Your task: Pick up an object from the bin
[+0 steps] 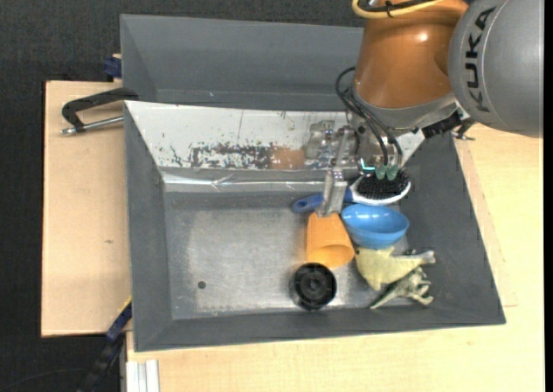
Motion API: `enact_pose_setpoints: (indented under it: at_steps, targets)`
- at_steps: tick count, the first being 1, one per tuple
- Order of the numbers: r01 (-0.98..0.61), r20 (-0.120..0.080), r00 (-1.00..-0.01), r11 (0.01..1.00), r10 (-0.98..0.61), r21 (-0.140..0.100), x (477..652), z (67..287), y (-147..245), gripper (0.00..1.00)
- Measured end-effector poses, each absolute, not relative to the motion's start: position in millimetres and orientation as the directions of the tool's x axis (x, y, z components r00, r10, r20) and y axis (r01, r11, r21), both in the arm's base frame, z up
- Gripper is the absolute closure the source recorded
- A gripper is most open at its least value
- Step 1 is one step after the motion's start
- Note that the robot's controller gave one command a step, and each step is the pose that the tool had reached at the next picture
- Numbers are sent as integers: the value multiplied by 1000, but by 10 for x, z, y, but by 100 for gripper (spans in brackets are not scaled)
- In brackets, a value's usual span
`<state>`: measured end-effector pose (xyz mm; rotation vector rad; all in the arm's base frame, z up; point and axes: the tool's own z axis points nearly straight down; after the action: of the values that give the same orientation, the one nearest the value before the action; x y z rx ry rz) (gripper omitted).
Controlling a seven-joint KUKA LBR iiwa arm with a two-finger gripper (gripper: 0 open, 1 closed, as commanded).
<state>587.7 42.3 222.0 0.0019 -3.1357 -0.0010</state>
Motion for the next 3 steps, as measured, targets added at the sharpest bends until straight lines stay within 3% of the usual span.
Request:
enact_pose_setpoints:
  at_steps: [1,2,3]
  targets:
    - [-229,8,-973,974,-229,2,5217,690,417,0]
    - [-558,-1,-830,830,-558,0,5006,1013,414,0]
    - [-802,-6,-597,597,-802,-3,5144,1095,440,0]
